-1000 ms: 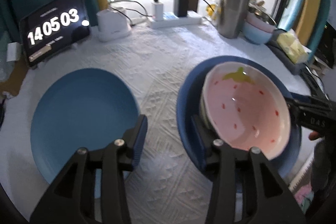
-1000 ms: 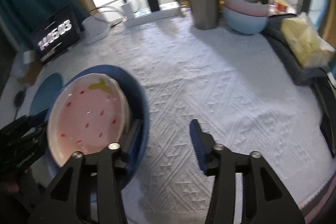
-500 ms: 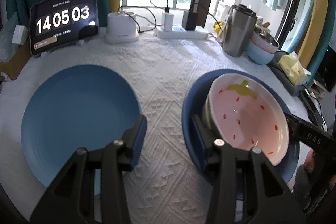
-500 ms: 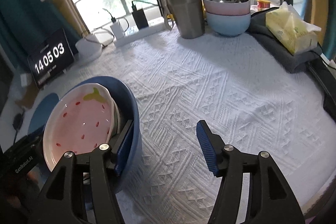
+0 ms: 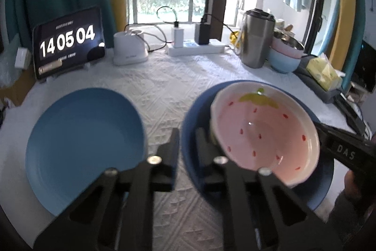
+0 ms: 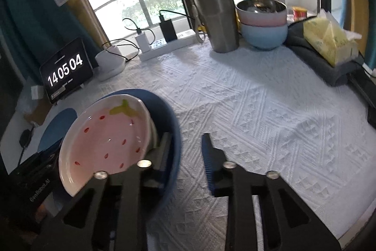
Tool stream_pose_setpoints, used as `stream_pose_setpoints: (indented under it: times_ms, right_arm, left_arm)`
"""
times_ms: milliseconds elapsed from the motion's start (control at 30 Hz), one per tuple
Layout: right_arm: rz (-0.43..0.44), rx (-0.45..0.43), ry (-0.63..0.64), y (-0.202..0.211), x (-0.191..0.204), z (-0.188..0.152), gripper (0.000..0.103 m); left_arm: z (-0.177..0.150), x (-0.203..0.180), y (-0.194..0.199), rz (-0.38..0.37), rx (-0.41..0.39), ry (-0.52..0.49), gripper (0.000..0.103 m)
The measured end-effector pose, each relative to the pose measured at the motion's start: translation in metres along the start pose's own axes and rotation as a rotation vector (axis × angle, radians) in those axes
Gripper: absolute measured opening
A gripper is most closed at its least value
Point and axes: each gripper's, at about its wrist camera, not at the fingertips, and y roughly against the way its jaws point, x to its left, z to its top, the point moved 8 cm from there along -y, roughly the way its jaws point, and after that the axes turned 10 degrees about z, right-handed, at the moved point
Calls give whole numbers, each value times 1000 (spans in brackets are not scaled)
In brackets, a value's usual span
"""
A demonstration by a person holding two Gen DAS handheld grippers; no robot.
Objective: Organize plates and bowls
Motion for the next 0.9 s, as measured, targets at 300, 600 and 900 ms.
stream_pose_setpoints:
  times_ms: [300, 600, 900]
  right_arm:
    - [-21, -20, -9, 0, 3, 1, 10]
    - [-26, -22, -16, 2, 4, 0, 10]
    - [-32, -22, -22, 4, 3, -1, 10]
  left_arm:
    - [1, 1, 0, -1, 3, 22, 9]
    - [1, 2, 1, -13, 19, 26, 9]
    - [2, 4, 8, -28, 10, 31, 8]
